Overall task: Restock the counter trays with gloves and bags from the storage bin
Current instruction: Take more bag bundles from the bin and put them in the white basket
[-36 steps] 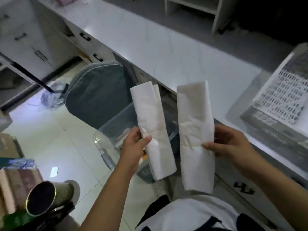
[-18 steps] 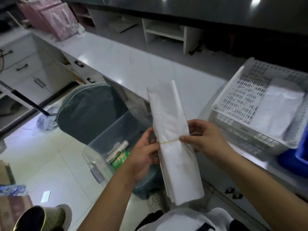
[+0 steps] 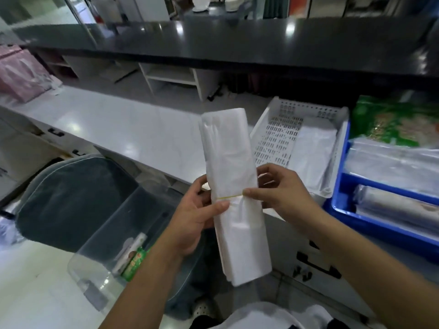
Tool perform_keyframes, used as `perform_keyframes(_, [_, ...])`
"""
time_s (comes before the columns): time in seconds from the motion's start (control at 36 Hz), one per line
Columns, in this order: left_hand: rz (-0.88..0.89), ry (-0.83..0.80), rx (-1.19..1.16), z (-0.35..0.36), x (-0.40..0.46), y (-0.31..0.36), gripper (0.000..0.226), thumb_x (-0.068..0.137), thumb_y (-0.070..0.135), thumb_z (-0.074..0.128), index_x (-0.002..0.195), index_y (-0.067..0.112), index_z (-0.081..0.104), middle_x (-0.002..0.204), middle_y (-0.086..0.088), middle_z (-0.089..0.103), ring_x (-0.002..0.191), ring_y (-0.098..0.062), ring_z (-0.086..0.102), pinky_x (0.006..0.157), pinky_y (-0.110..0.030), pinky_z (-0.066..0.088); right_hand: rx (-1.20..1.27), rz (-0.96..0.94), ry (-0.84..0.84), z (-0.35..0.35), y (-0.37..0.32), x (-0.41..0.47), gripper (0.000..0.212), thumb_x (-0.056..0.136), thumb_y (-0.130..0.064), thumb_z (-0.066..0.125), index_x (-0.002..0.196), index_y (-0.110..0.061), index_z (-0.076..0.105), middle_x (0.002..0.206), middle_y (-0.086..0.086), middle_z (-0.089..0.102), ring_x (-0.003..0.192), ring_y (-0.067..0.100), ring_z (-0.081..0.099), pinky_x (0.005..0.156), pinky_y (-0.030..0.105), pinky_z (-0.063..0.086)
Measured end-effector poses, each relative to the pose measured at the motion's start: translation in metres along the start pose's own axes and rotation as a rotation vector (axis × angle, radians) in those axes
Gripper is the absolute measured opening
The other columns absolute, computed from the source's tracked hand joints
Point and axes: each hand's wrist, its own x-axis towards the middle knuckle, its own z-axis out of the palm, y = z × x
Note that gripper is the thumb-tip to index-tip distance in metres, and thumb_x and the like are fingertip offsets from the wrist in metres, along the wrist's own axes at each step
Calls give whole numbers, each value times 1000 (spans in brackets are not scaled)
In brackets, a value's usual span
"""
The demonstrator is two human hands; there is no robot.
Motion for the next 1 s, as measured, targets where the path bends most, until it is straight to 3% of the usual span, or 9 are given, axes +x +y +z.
perform_keyframes(0.08, [3,-74,4,15,13,6,60,80,5,76,132,25,53,120,-16,69,106,-34,68,79,-44,59,35,18,-1,-27,-2,2,41,63,-8,88,99,-9,68,95,10,66,78,25,69,71,45,60])
perform_keyframes(0.17, [-2,-139,-13,28,26,10,56,81,4,73,130,25,56,123,-19,67,103,-34,68,77,-43,59,170,130,-126,-56,-2,3,60,57,-20,91,111,-22,67,108,10,72,93,26,73,70,40,61])
perform_keyframes(0.31, [-43,-282,21,43,46,18,54,85,5,69,133,25,56,127,-18,65,106,-31,67,83,-44,56,309,220,-313,-84,-6,7,53,65,-22,87,115,-14,71,117,15,71,102,33,70,76,41,60])
perform_keyframes(0.39, [-79,-342,37,49,63,24,52,87,9,69,134,27,56,127,-16,65,102,-27,68,73,-37,60,331,218,-263,-91,-5,15,42,68,-18,83,109,-16,74,116,13,72,100,30,71,75,41,60])
perform_keyframes(0.44, [-101,-359,65,54,77,25,51,86,15,71,134,30,57,129,-11,66,103,-24,68,75,-37,59,341,218,-218,-94,-4,22,38,66,-19,82,104,-18,76,114,11,73,96,26,72,73,40,61])
perform_keyframes(0.61, [-175,-229,132,65,127,22,43,86,17,72,127,26,66,121,-15,67,101,-24,70,87,-53,56,359,286,-65,-103,7,52,39,63,-22,85,101,-17,78,109,9,75,92,25,74,65,33,59])
perform_keyframes(0.72, [-208,-208,216,64,166,25,34,88,15,71,121,16,70,98,-12,68,86,-20,73,62,-31,58,331,342,42,-107,13,75,42,61,-26,85,101,-16,77,106,9,76,83,21,74,61,31,57])
perform_keyframes(0.86, [-240,-281,267,69,206,27,19,94,15,65,111,15,73,95,-5,77,82,-17,74,61,-30,58,345,437,142,-114,15,105,29,82,-18,73,110,-11,72,101,8,76,78,20,72,66,35,59])
perform_keyframes(1.0, [-247,-300,363,60,248,30,21,94,19,63,113,22,72,104,-6,75,93,-20,73,71,-32,62,381,521,278,-121,18,132,30,85,-14,68,115,-8,67,82,3,74,64,15,69,56,29,57])
